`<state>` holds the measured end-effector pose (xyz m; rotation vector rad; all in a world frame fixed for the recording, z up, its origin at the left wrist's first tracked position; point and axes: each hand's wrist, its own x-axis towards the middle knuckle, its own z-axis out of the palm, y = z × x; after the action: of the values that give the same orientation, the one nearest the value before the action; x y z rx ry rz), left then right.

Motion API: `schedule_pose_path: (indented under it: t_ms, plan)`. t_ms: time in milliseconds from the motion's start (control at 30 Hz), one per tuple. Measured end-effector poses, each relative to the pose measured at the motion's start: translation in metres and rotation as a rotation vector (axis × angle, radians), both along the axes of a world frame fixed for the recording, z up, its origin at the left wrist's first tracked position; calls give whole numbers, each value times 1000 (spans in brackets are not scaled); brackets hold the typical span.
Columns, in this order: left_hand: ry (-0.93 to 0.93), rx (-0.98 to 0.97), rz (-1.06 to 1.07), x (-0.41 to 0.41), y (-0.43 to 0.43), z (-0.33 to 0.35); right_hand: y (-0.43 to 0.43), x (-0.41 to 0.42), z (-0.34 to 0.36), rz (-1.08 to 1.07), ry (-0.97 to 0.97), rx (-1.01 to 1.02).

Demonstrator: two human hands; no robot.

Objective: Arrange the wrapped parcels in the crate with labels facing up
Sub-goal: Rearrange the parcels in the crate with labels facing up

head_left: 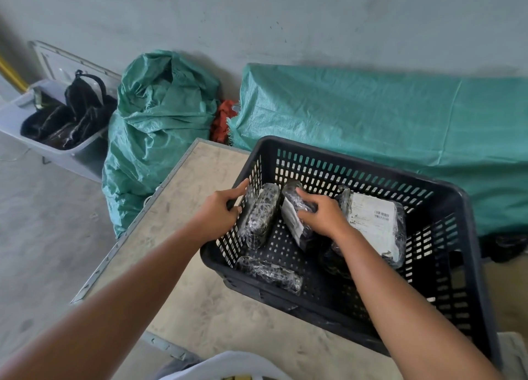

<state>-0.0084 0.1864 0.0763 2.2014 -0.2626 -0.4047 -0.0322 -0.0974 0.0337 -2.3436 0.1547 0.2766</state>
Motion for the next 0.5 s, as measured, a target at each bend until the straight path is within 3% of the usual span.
schedule_pose_path:
  t_ms: [500]
  plan:
    - [-48, 10, -5, -3, 1, 5, -32, -65, 87, -143, -120, 383]
